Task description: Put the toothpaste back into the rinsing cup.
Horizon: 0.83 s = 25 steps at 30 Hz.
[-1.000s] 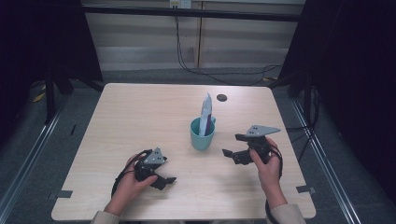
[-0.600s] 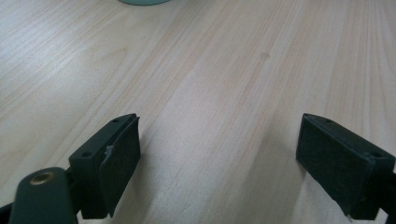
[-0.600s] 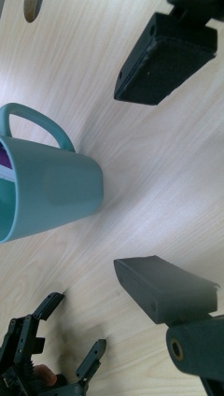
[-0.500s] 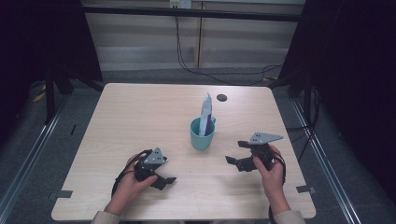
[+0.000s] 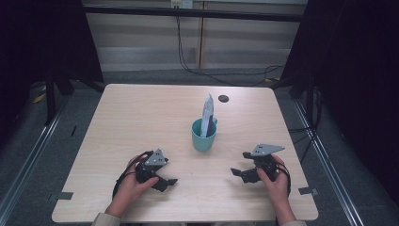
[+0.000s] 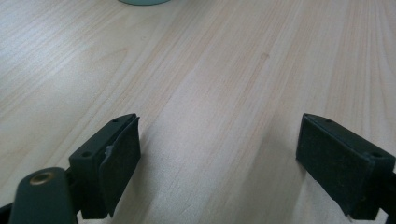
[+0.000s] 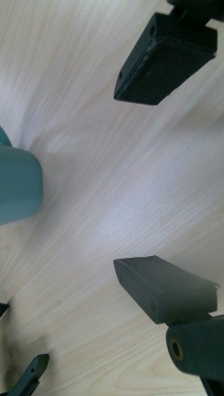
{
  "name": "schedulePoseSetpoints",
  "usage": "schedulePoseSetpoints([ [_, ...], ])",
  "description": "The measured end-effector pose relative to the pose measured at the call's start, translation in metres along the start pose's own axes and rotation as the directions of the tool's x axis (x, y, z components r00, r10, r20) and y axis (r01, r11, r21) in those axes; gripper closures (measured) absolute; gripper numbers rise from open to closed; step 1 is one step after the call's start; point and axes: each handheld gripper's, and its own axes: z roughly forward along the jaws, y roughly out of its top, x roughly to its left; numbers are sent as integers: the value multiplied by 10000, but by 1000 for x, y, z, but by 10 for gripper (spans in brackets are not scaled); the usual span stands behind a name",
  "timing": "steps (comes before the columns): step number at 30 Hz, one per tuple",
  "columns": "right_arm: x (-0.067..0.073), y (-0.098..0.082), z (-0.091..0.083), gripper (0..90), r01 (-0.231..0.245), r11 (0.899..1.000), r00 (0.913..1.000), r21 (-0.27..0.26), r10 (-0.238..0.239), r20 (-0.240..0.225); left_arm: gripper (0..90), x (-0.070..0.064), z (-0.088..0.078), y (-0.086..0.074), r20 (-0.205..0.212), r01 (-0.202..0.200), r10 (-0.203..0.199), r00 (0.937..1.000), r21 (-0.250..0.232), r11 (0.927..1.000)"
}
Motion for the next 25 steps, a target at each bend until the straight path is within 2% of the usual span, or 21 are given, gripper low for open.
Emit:
schedulePoseSetpoints([
  [13, -2, -20, -5, 152, 77, 9992, 9995, 388, -89, 316, 135, 0, 0, 0, -4, 25, -25, 10000, -7, 10000],
  [25, -3, -29, -3, 152, 83, 9975, 9985, 698, -120, 525, 135, 0, 0, 0, 13, 0, 0, 10000, -26, 10000],
])
